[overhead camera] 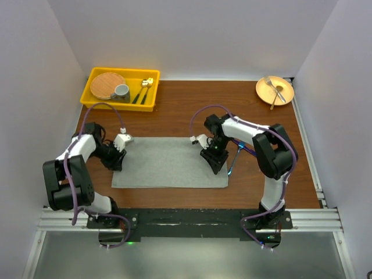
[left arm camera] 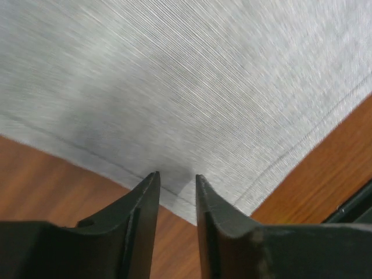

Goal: Fold the napkin into a case and place the utensils inside

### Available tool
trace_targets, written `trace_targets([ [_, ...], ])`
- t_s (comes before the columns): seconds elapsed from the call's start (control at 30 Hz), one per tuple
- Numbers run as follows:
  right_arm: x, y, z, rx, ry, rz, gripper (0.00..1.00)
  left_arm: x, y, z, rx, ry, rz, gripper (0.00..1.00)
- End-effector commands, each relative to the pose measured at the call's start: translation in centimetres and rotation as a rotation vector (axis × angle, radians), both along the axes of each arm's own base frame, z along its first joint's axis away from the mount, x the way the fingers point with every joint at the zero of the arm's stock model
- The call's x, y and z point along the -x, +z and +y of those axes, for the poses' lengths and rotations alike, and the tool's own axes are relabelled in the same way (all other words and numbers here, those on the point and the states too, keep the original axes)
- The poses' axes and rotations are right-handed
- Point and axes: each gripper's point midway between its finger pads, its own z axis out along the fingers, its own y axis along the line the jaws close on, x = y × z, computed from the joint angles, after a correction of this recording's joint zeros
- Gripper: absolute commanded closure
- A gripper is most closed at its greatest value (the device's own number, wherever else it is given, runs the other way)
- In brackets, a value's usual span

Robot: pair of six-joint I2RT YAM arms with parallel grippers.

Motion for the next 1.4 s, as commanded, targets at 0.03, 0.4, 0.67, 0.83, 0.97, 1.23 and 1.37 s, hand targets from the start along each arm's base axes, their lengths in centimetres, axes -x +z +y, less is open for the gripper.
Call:
trace_targets([
  [0.03,-5.8,9.7,5.0,-0.233,-0.055,-0.241,0.52,-6.4,8.5,-1.5,0.129,0.026,-0.269,0.51],
  [0.4,-16.6,29.8,9.1,-0.721,-0.428,-0.881,0.02,-12.6,29.5,-4.4,0.523,0.369,-0.899,0.0],
  [0.67,-13.9,20.6,14.7,-0.849,-0.513,-0.314,0.02,-11.8,22.5,-10.0,0.849,0.578,-0.573,0.0],
  [0.83,-12.8,16.1,16.8,-0.916,-0.594,-0.161,0.02,-11.2,17.6,-13.6,0.952,0.685,-0.445,0.0],
  [0.97,-11.6,12.6,17.9,-0.901,-0.636,-0.039,0.02,-11.2,14.4,-14.4,0.973,0.772,-0.346,0.0],
  [1.23,-12.3,10.1,20.3,-0.952,-0.679,0.083,0.02,-13.1,11.8,-16.4,1.045,0.796,-0.195,0.0],
  [1.37,-12.9,8.6,21.1,-0.956,-0.689,0.123,0.02,-14.0,10.5,-16.7,1.057,0.81,-0.149,0.0],
])
